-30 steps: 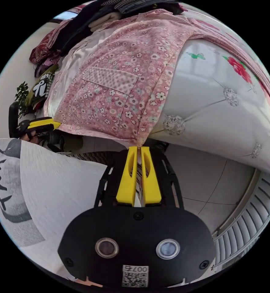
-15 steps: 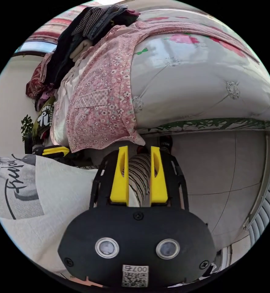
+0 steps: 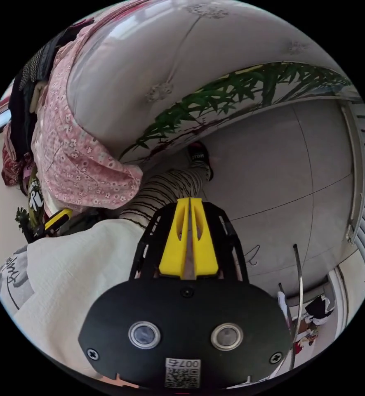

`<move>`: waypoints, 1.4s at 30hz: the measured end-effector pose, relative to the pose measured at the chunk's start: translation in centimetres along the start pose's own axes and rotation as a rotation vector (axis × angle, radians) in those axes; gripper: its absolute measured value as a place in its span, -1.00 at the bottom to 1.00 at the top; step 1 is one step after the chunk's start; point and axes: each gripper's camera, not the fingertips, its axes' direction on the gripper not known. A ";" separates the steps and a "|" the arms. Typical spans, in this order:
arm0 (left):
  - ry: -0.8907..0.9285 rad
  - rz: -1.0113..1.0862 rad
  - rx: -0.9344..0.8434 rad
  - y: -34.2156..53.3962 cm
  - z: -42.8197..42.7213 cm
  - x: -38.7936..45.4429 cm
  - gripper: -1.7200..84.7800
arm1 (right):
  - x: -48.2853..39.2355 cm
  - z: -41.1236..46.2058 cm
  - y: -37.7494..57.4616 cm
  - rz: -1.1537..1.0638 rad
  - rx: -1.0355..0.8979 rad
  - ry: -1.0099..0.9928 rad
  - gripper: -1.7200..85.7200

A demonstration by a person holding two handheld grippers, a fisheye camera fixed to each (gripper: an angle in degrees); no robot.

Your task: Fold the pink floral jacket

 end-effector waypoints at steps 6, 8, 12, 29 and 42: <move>0.063 0.021 0.110 0.7 -3.1 -0.8 -0.97 | -7.0 -8.6 -2.5 -0.222 0.294 0.045 -0.91; 0.073 0.020 0.106 0.6 -3.3 -1.1 -0.97 | -11.8 -11.4 -4.5 -0.379 0.394 0.060 -0.90; 0.091 0.010 0.079 1.2 -3.6 -2.2 -0.98 | -23.3 -15.3 -10.9 -0.705 0.530 0.117 -0.90; -0.153 -0.797 0.472 20.8 -16.2 -15.9 -0.88 | -50.6 -7.0 -22.3 -1.162 0.308 0.093 -0.85; -0.104 -0.832 0.615 22.6 -20.9 -31.3 -0.66 | -69.0 -2.5 -31.8 -1.135 0.225 0.194 -0.82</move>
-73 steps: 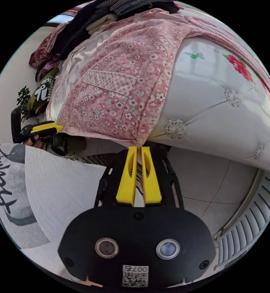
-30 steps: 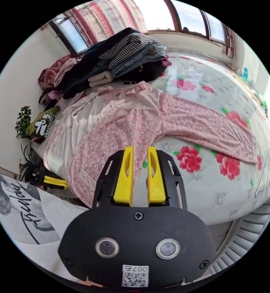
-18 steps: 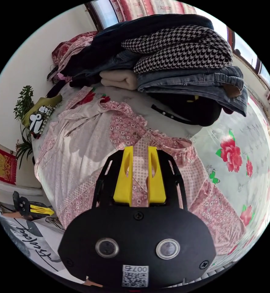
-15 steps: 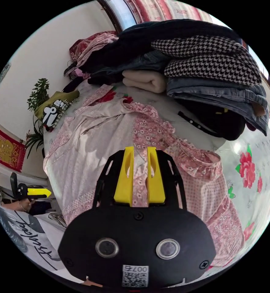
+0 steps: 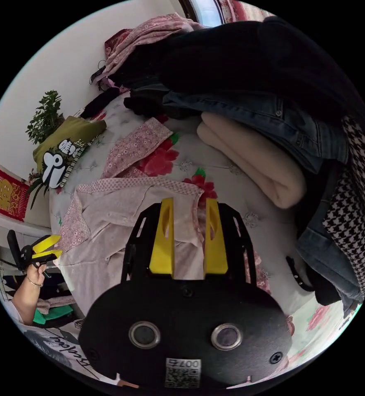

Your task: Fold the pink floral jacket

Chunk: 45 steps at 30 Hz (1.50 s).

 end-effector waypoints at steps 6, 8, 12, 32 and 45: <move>-0.076 0.010 -0.077 -1.2 0.9 -1.7 -0.86 | 0.9 2.3 -1.2 0.039 -0.034 -0.021 -0.91; -0.052 0.018 -0.038 -1.0 -0.6 -2.2 -0.94 | 0.6 0.4 -0.6 0.002 0.050 -0.045 -0.94; 0.093 0.015 0.118 1.0 -7.2 -3.4 -0.98 | 1.1 -6.4 1.5 -0.077 0.234 -0.126 -0.96; 0.657 0.519 -0.379 13.1 -6.1 10.0 -0.98 | 10.9 -10.5 27.6 0.348 0.175 -0.116 -0.91; 0.608 0.464 -0.287 13.6 -6.2 11.6 -0.98 | 6.8 -3.7 20.6 0.308 0.005 0.090 -0.92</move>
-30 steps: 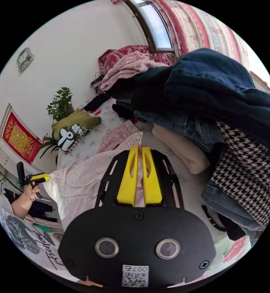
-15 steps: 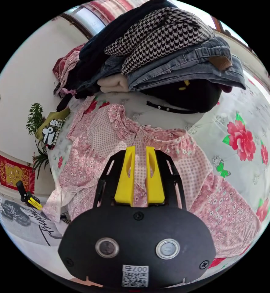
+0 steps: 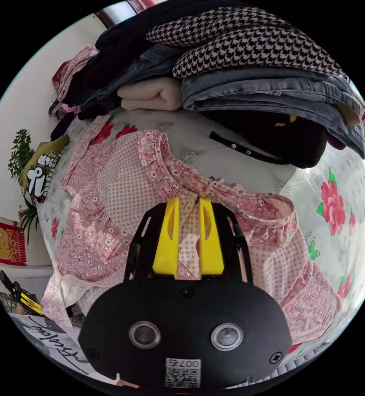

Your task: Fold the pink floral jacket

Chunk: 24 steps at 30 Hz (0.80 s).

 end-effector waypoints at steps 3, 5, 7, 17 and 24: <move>-0.004 -0.006 0.012 -0.2 0.8 0.2 -0.98 | -1.5 -0.1 0.1 -0.055 0.014 0.100 -0.95; -0.020 0.002 0.009 -0.5 1.3 0.7 -0.98 | -2.1 -1.4 0.5 -0.088 0.071 0.116 -0.96; -0.032 0.015 0.009 -0.7 1.8 1.2 -0.98 | -2.3 -3.5 1.1 -0.106 0.146 0.091 -0.96; -0.107 0.189 -0.259 -3.0 11.9 2.0 -0.92 | 3.6 -2.4 2.8 0.154 0.047 0.231 -0.92; -0.110 0.118 -0.209 -1.3 13.4 0.9 -0.82 | -0.3 -8.2 12.4 0.077 0.214 -0.046 -0.88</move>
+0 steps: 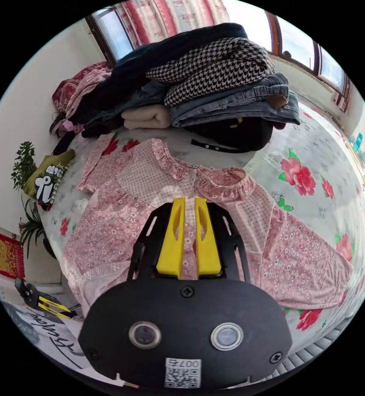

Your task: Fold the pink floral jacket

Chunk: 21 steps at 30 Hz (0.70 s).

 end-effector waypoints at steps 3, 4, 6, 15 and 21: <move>-0.111 -0.149 0.130 2.6 -2.8 -2.6 -0.83 | -2.4 -1.5 5.8 -0.014 -0.061 -0.186 -0.87; -0.135 -0.180 0.152 3.0 -3.3 -3.3 -0.83 | -3.0 -1.6 7.0 -0.013 -0.079 -0.217 -0.86; -0.210 -0.256 0.209 4.2 -4.7 -5.8 -0.82 | -6.0 -1.3 11.7 -0.032 -0.151 -0.293 -0.85; -0.373 -0.076 0.014 -0.3 0.0 -9.0 -0.78 | -16.4 4.7 19.3 -0.302 -0.387 -0.267 -0.86; -0.490 -0.004 -0.091 -2.4 1.7 -10.4 -0.96 | -16.0 4.2 20.7 -0.332 -0.398 -0.231 -0.95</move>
